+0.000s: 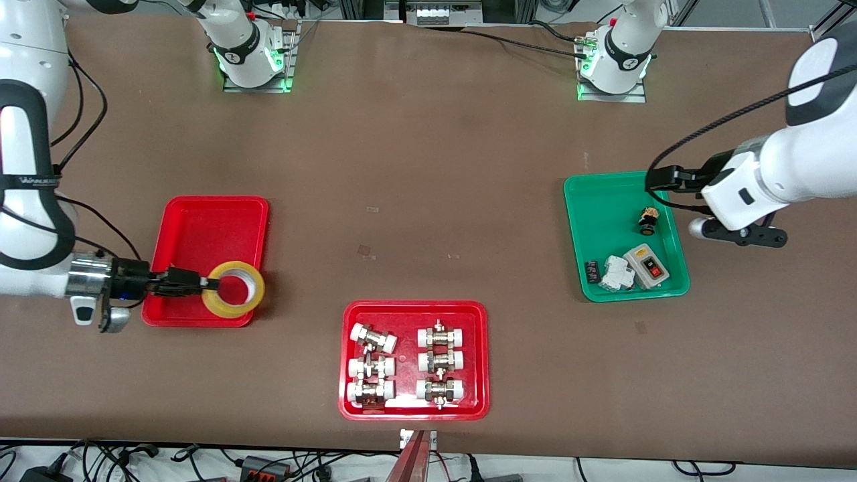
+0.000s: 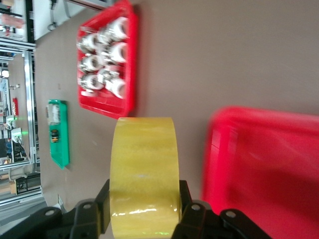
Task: Left arm passes tape to right arm into tray
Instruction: 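Lower the tape into the empty red tray with the right gripper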
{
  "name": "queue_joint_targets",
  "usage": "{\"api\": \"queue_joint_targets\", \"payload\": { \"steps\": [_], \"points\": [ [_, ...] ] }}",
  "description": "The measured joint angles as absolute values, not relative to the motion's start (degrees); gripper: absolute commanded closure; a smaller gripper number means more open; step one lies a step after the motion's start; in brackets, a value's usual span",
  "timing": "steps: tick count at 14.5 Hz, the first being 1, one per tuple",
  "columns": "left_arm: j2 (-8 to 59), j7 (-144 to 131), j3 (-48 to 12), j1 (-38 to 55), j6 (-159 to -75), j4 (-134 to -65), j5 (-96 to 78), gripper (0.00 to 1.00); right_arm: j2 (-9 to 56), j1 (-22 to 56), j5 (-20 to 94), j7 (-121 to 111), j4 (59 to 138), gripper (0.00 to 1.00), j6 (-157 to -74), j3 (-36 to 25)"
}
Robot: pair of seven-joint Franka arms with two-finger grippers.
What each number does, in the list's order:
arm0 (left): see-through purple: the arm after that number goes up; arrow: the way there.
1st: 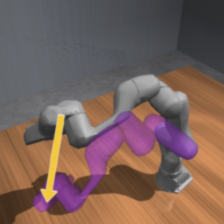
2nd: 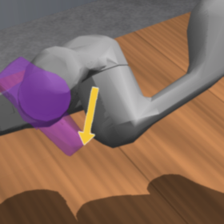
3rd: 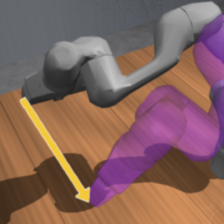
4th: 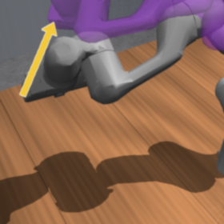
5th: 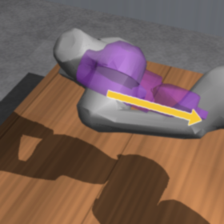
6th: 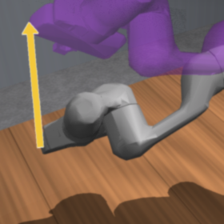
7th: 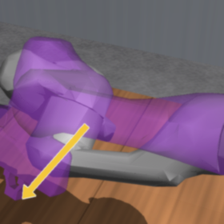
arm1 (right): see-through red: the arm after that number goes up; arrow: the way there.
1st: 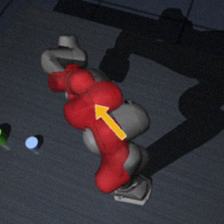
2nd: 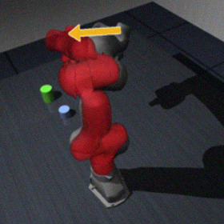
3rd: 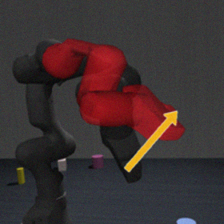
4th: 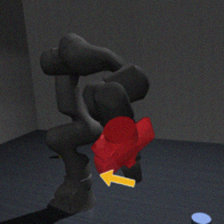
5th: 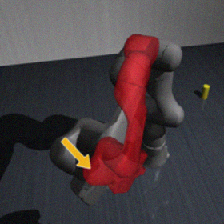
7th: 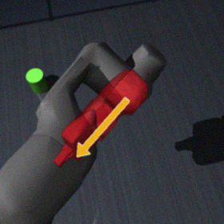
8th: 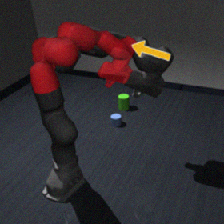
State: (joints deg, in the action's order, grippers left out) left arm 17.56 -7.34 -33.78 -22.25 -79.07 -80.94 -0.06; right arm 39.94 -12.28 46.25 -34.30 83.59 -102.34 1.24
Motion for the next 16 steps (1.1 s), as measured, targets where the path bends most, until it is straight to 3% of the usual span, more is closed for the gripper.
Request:
{"api": "queue_joint_targets", "payload": {
  "steps": [5,6,10,13,14,15,16],
  "points": [
    [12.24,-7.54,-32.18,-22.66,-83.44,-88.30,0.10,0.00,44.77,-18.65,43.74,-34.88,83.98,0.66,-95.90,1.30],
    [10.92,-7.50,-28.83,-21.32,-84.19,-89.10,0.10,0.00,45.26,-18.75,43.73,-34.88,83.99,0.66,-94.78,1.32],
    [7.78,-6.96,-6.03,-6.93,-85.41,-88.75,0.04,0.00,45.75,-18.73,42.62,-35.10,83.98,0.66,-93.47,1.59],
    [6.43,-6.47,-3.56,-5.43,-87.78,-89.18,0.03,0.00,46.66,-18.74,42.20,-36.54,83.97,0.60,-94.10,1.59],
    [5.58,-6.47,-3.59,-5.05,-89.02,-90.29,0.03,0.00,47.04,-18.74,42.20,-37.27,83.96,0.38,-94.70,1.58],
    [4.48,-6.47,-3.61,-4.65,-90.44,-91.97,0.03,0.00,47.37,-18.74,42.20,-37.93,83.95,0.00,-95.19,1.58],
    [3.45,-6.47,-3.61,-4.38,-91.78,-93.54,0.03,0.00,47.59,-18.74,42.20,-38.30,83.94,0.00,-95.46,1.59]
  ]
}}
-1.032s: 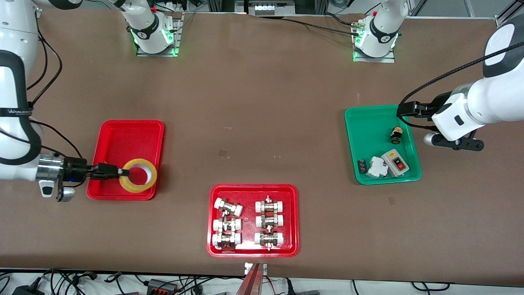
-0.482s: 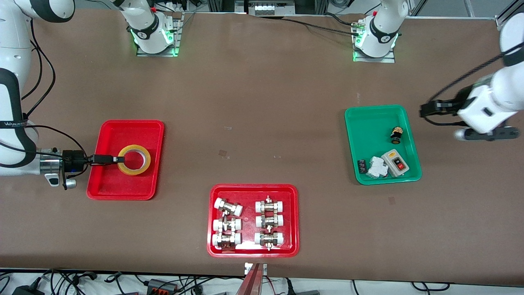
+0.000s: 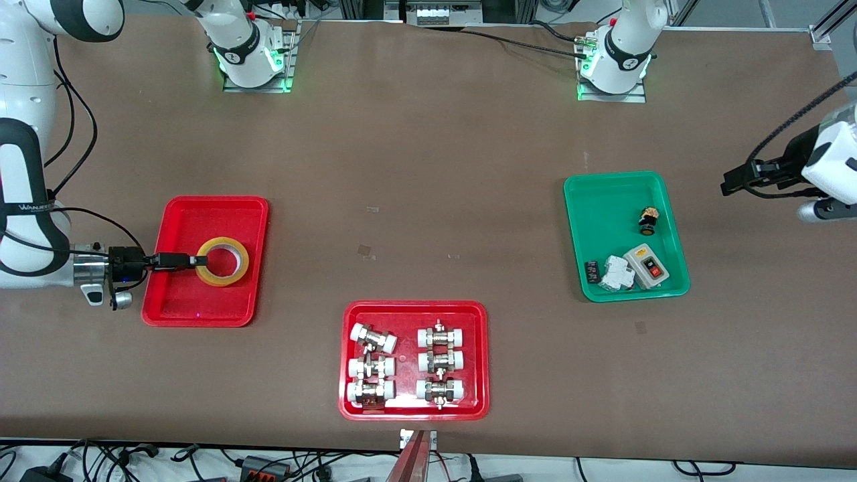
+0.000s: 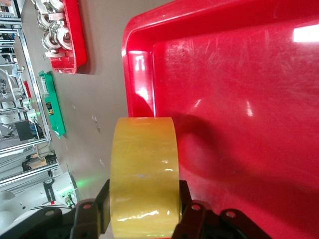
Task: Left arm passes tape to right arm into tray
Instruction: 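Lower the tape into the empty red tray with the right gripper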
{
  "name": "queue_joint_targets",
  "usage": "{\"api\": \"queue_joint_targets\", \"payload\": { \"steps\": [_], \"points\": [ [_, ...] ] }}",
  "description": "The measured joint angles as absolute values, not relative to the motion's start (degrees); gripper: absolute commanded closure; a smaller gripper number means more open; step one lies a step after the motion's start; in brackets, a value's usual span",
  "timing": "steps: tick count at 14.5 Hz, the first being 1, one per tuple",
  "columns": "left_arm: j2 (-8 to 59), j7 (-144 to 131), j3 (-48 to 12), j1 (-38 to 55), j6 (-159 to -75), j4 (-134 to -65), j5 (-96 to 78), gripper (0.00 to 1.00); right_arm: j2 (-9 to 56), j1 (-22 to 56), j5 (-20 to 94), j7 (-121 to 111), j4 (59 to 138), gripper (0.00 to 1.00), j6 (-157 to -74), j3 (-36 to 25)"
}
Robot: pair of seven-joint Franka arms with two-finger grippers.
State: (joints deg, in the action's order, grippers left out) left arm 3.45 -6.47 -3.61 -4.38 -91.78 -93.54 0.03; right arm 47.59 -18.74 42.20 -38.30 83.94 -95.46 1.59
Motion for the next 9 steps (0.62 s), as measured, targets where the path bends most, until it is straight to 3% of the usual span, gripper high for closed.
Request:
{"api": "queue_joint_targets", "payload": {
  "steps": [5,9],
  "points": [
    [1.84,-6.47,-3.58,-4.22,-94.25,-95.20,0.03,0.00,47.66,-18.74,41.46,-39.21,83.49,0.00,-97.07,1.75],
    [1.12,-6.48,-3.60,-3.90,-94.61,-95.18,0.03,0.00,47.66,-18.03,34.69,-41.91,83.44,0.00,-102.01,2.39]
  ]
}}
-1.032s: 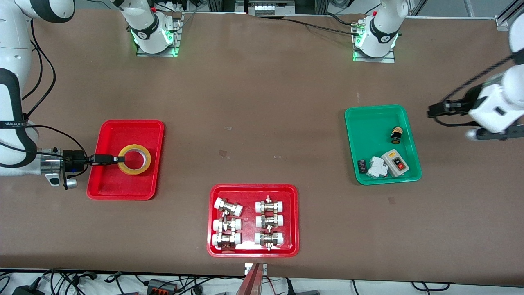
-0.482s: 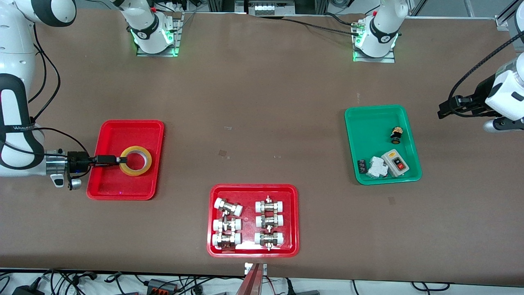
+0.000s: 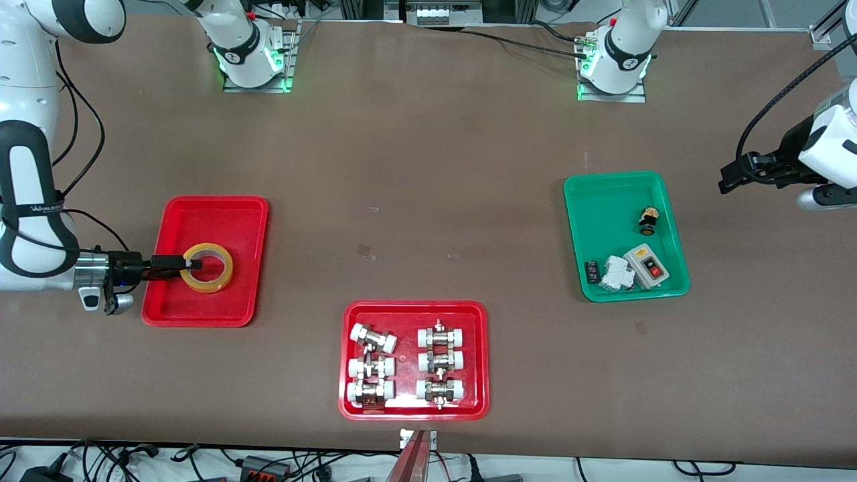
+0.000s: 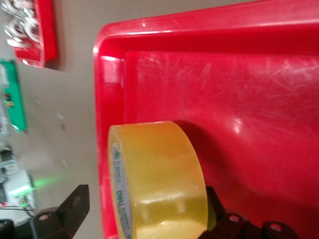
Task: Left arm passes tape to right arm into tray
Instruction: 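Lower the tape into the empty red tray with the right gripper, then open the right gripper and lift it away from the tape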
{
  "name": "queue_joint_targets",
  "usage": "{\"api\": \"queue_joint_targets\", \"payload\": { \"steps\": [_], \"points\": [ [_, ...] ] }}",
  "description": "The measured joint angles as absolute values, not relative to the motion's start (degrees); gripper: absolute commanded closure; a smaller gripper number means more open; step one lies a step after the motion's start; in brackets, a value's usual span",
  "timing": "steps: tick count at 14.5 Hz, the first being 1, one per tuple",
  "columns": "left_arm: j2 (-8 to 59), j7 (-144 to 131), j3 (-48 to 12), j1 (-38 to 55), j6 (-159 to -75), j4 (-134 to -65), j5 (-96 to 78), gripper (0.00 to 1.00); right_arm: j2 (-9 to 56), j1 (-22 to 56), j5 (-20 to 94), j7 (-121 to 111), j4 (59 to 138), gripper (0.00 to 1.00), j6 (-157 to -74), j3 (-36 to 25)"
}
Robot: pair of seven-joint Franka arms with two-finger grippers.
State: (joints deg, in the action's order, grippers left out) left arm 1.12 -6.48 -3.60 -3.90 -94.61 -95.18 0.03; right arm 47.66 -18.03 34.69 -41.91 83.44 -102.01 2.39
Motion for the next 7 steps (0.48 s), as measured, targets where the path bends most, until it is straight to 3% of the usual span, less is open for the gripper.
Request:
{"api": "queue_joint_targets", "payload": {
  "steps": [4,7],
  "points": [
    [1.11,-6.48,-3.66,-3.79,-94.61,-95.19,0.03,0.00,46.71,-14.52,23.02,-42.09,82.45,0.00,-107.29,2.88],
    [1.11,-6.48,-3.66,-3.77,-94.61,-95.19,0.03,0.00,41.83,-10.13,12.37,-37.25,81.27,0.00,-108.23,2.95]
  ]
}}
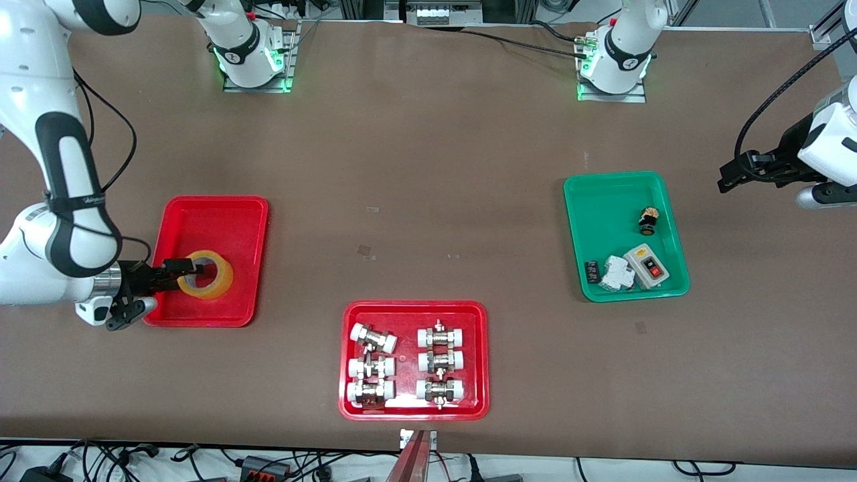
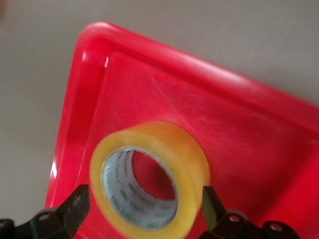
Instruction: Left arm passes tape to right arm into tray
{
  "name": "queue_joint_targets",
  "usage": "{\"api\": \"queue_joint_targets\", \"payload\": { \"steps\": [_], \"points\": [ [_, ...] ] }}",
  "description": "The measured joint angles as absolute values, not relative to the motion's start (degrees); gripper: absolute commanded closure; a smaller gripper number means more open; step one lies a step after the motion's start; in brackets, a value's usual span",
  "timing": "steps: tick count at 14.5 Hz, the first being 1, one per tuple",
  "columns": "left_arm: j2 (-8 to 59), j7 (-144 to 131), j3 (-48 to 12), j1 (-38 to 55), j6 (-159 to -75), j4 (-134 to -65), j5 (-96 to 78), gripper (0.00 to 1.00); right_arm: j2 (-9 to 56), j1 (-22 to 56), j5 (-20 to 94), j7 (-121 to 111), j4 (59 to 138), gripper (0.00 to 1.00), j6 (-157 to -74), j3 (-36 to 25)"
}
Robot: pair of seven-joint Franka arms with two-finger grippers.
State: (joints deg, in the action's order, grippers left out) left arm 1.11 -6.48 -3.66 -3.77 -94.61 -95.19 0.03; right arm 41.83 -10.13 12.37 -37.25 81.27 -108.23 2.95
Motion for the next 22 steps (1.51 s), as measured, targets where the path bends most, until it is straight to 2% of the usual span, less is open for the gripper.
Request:
{"api": "queue_joint_targets", "payload": {
  "steps": [6,13,17,22],
  "points": [
    [1.10,-6.48,-3.67,-3.74,-94.61,-94.93,0.03,0.00,27.62,-5.55,1.45,-15.07,81.05,0.00,-101.69,2.98],
    [1.10,-6.48,-3.67,-3.74,-94.61,-94.81,0.03,0.00,12.68,-5.65,0.91,-1.28,80.76,0.00,-83.29,3.03],
    [1.10,-6.48,-3.67,-3.74,-94.61,-94.81,0.03,0.00,12.12,-5.33,0.91,0.18,77.46,0.00,-83.64,3.23],
    [1.10,-6.48,-3.66,-3.74,-94.61,-94.81,0.03,0.00,12.43,-2.21,0.20,0.84,75.78,0.00,-92.01,0.37]
  ]
}}
